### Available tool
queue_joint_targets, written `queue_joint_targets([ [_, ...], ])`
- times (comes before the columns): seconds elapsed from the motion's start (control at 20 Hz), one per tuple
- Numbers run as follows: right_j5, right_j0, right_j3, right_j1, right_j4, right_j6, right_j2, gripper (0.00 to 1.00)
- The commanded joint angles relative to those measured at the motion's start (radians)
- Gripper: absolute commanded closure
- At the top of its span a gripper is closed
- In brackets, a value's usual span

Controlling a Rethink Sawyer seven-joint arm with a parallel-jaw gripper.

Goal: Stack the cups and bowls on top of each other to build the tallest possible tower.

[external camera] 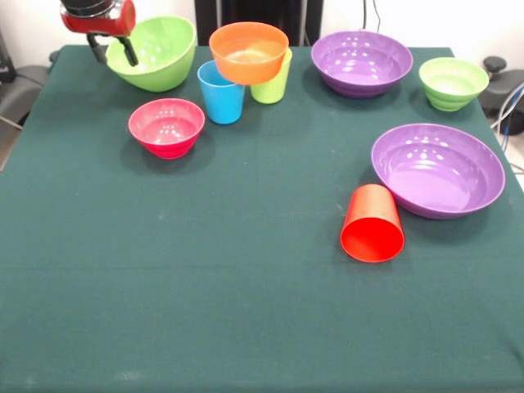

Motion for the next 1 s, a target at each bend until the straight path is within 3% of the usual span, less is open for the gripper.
queue_joint_targets([
  [0.05, -0.043, 0.026, -0.055, 0.04, -0.088, -0.139, 0.005, 0.0],
  [0.6, 0.007, 0.01, 0.017, -0.059, -0.04, -0.155, 0.022, 0.0],
  [1.0, -0.012, 0.021, -0.005, -0.02, -0.056, -0.138, 0.015, 0.0],
])
